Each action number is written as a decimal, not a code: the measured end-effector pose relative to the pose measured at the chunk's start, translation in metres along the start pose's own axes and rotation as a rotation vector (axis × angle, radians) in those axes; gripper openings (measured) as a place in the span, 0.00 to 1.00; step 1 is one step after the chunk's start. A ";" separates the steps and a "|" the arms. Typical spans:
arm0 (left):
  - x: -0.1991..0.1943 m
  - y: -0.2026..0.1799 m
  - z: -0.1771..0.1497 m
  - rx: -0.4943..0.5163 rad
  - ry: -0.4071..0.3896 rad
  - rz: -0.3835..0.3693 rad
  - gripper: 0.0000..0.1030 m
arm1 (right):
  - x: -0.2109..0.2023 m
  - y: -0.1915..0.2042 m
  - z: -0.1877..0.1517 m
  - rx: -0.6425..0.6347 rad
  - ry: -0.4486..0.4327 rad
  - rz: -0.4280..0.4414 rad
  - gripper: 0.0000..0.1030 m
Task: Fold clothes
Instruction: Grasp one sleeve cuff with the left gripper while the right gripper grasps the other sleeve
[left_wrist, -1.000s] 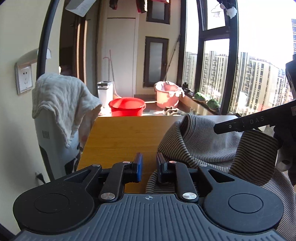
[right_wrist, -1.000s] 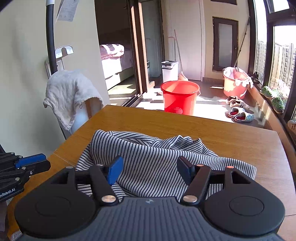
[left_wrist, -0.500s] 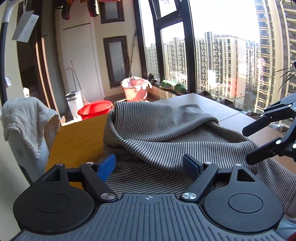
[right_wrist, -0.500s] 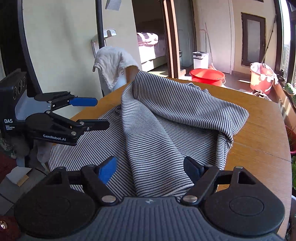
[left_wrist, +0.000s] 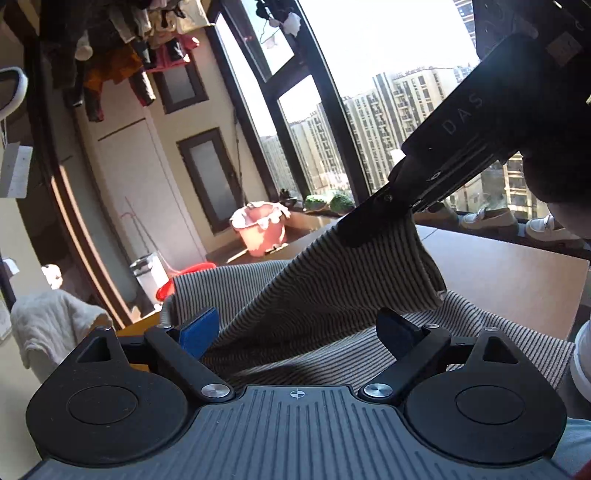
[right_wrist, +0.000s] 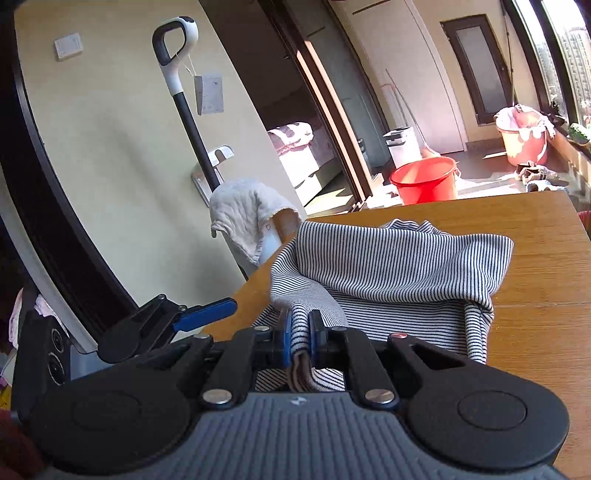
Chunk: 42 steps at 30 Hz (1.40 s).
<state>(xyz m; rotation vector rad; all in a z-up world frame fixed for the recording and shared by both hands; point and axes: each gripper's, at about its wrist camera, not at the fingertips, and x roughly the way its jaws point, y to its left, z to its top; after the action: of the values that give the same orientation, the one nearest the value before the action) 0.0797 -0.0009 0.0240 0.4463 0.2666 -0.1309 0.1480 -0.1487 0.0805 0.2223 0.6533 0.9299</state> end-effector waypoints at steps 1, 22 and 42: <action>0.004 -0.005 0.005 0.028 -0.034 0.025 0.93 | -0.002 0.005 0.005 0.003 0.007 0.025 0.09; -0.007 0.240 -0.078 -0.603 0.132 0.327 0.13 | 0.229 0.041 0.025 -0.407 0.092 -0.387 0.73; 0.024 0.240 -0.049 -0.635 0.115 0.222 0.16 | 0.040 -0.036 0.105 -0.305 -0.211 -0.596 0.04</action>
<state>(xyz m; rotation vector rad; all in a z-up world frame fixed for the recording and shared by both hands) 0.1349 0.2339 0.0725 -0.1498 0.3518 0.1968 0.2529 -0.1284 0.1299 -0.1439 0.3416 0.4119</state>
